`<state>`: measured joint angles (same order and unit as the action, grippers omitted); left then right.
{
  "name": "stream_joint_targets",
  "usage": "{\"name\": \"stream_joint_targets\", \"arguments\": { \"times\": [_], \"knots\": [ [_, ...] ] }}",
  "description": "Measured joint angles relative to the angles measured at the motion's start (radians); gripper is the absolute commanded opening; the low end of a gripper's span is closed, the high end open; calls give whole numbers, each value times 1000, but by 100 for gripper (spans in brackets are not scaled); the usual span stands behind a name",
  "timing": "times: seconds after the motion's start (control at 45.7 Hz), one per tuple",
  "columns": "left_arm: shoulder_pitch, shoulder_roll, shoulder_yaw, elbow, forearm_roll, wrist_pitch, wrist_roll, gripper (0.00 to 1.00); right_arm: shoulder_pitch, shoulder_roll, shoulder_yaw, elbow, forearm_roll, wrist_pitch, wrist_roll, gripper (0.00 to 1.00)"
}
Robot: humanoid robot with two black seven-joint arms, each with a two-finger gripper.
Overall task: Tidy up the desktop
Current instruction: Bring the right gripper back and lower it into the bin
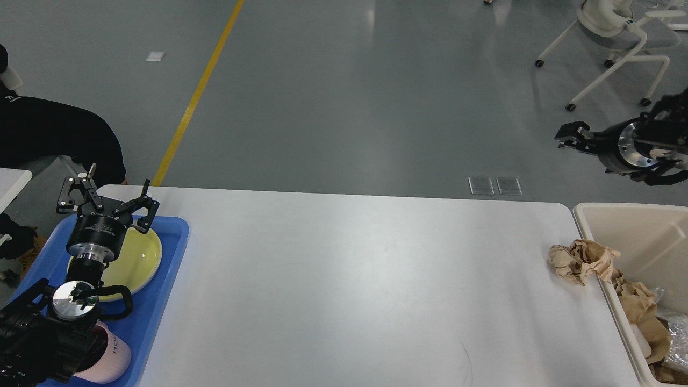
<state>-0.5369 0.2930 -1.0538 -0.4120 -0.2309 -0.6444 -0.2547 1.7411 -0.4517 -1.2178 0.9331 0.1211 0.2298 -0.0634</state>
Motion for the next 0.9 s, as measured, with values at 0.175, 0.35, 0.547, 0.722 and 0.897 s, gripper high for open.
{"name": "stream_joint_targets", "arguments": {
  "times": [0.175,0.35,0.547,0.722,0.897],
  "knots": [
    [0,0,0,0,0,0,0,96,233,25,-23,162,0,329,6,100],
    [0,0,0,0,0,0,0,96,352,92,-23,223,0,632,7,100],
    [0,0,0,0,0,0,0,96,342,108,-19,199,-8,626,4,100],
    [0,0,0,0,0,0,0,96,141,80,-11,112,-13,383,3,100],
    [0,0,0,0,0,0,0,96,-223,82,-6,-74,2,77,2,100]
  ]
}}
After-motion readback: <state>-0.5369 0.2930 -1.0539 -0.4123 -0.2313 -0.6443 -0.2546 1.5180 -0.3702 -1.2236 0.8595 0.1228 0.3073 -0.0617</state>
